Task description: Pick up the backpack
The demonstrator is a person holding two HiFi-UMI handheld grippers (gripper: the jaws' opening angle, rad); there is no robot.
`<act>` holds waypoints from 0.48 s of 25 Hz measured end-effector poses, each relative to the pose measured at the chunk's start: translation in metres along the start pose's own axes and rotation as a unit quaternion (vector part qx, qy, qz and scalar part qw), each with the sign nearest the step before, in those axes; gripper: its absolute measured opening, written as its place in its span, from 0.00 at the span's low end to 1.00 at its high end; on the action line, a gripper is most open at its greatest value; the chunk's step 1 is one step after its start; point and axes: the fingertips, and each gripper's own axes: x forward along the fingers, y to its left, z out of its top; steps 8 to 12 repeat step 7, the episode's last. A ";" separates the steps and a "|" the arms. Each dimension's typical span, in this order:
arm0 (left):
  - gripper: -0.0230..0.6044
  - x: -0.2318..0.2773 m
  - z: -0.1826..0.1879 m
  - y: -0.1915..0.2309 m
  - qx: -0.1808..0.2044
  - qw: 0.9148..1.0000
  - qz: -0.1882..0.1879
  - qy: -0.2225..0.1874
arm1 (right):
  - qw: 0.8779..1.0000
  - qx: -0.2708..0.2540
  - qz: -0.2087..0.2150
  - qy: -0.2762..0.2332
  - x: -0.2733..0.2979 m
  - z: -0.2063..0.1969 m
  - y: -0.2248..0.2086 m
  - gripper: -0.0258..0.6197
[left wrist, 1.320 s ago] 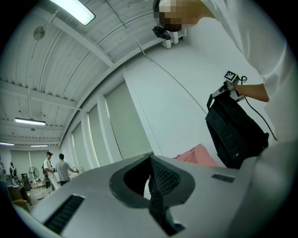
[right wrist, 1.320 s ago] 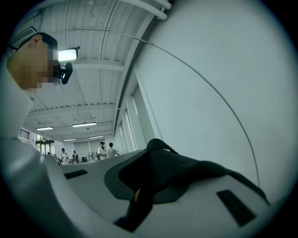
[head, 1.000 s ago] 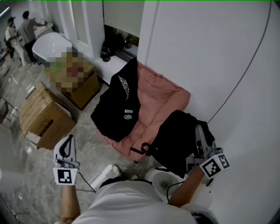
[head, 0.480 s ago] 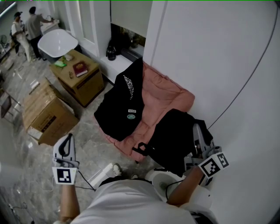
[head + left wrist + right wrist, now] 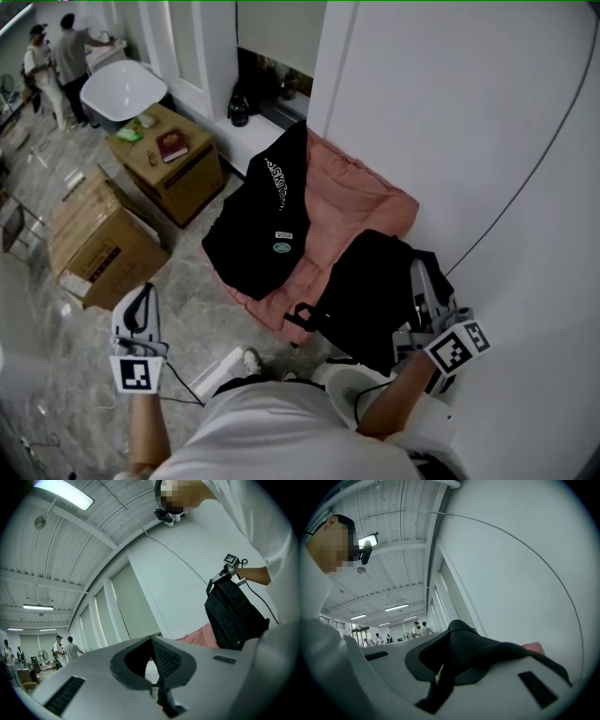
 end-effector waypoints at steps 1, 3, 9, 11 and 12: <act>0.06 0.001 -0.001 0.000 0.000 1.000 -0.001 0.002 | 1.000 0.002 -0.001 0.000 0.001 0.000 -0.001 0.09; 0.06 0.003 -0.001 0.000 0.000 1.000 -0.002 0.000 | 1.000 0.003 -0.003 0.000 0.002 -0.001 -0.003 0.09; 0.06 0.009 0.003 0.000 0.001 1.000 -0.006 -0.009 | 1.000 0.006 -0.007 0.002 0.005 -0.002 -0.006 0.09; 0.06 0.009 0.003 0.000 0.001 1.000 -0.006 -0.009 | 1.000 0.006 -0.007 0.002 0.005 -0.002 -0.006 0.09; 0.06 0.009 0.003 0.000 0.001 1.000 -0.006 -0.009 | 1.000 0.006 -0.007 0.002 0.005 -0.002 -0.006 0.09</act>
